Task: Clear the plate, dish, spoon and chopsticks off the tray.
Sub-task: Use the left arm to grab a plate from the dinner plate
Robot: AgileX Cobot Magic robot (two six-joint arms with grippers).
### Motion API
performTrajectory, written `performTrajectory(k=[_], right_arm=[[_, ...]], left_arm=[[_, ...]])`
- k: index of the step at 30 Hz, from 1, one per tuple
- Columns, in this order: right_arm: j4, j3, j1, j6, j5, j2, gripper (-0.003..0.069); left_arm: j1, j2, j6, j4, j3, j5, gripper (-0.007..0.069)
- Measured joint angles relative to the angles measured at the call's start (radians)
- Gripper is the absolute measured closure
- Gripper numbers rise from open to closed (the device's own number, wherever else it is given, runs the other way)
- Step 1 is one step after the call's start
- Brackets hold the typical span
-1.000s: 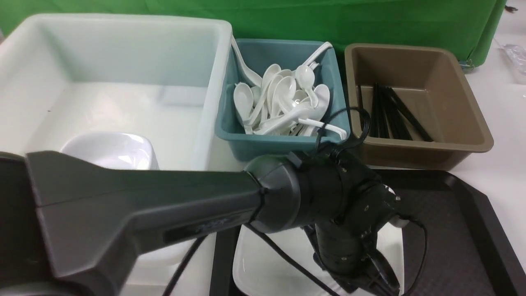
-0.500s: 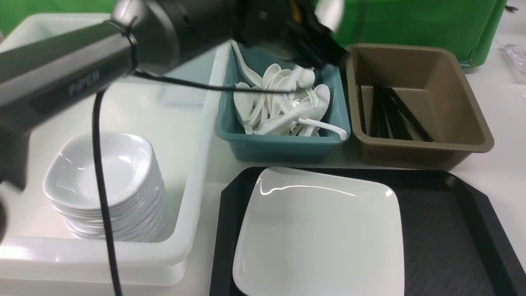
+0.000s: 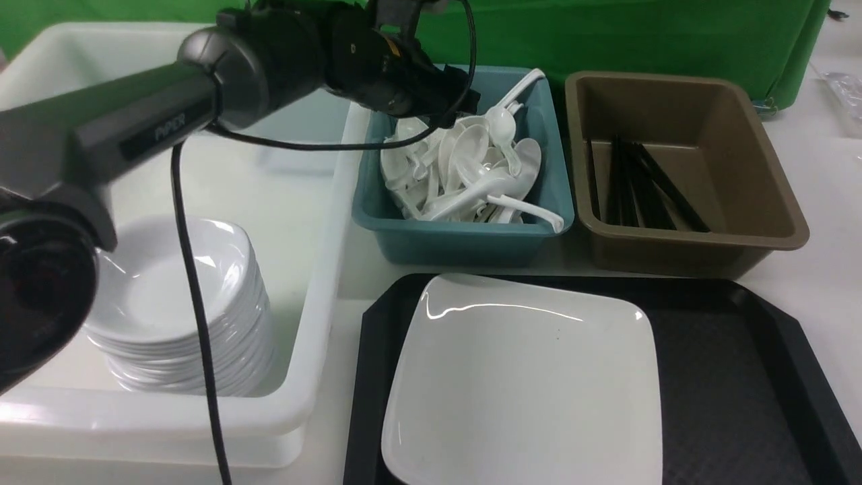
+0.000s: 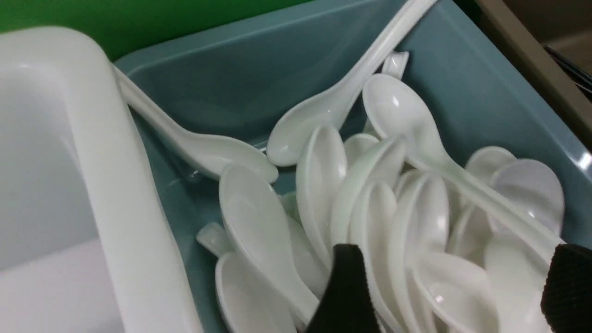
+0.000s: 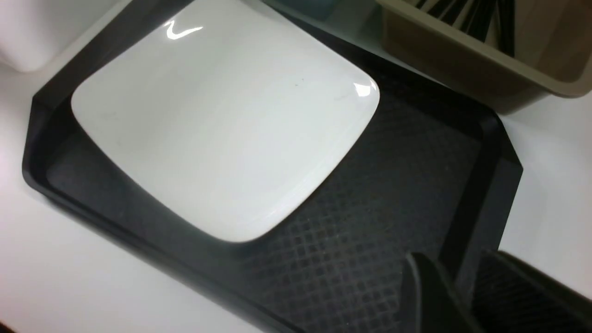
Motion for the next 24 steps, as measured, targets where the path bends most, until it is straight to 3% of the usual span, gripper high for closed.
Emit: performTrajectory(k=[4, 8, 10, 11, 16, 17, 18, 22, 23, 24], right_arm=[[0.001, 0.0, 0.0, 0.0, 0.0, 0.0, 0.0463], [0.002, 0.001, 0.0, -0.003, 0.0, 0.0, 0.0463], [0.002, 0.001, 0.0, -0.004, 0.0, 0.0, 0.0463], [0.002, 0.008, 0.0, -0.004, 0.0, 0.0, 0.0463], [0.003, 0.034, 0.0, -0.004, -0.014, 0.0, 0.0463], [0.003, 0.053, 0.0, -0.004, -0.025, 0.0, 0.0463], [0.003, 0.061, 0.0, -0.004, -0.027, 0.0, 0.0463], [0.014, 0.08, 0.0, -0.004, -0.03, 0.0, 0.0463], [0.025, 0.083, 0.0, -0.005, -0.029, 0.0, 0.0463], [0.027, 0.083, 0.0, -0.005, -0.029, 0.0, 0.0463]], left_arm=[[-0.034, -0.095, 0.04, 0.031, 0.006, 0.187, 0.0204], [-0.141, -0.278, 0.313, 0.039, 0.157, 0.392, 0.053], [-0.189, -0.339, 0.377, 0.036, 0.235, 0.42, 0.0573], [-0.263, -0.419, 0.464, 0.03, 0.378, 0.431, 0.0605], [-0.381, -0.532, 0.631, 0.049, 0.646, 0.405, 0.0594], [-0.425, -0.556, 0.74, 0.061, 0.755, 0.355, 0.0547], [-0.436, -0.558, 0.768, 0.062, 0.786, 0.331, 0.0515], [-0.442, -0.546, 0.817, 0.064, 0.872, 0.229, 0.0396], [-0.442, -0.533, 0.826, 0.082, 0.897, 0.179, 0.0319], [-0.442, -0.531, 0.828, 0.085, 0.897, 0.175, 0.031]])
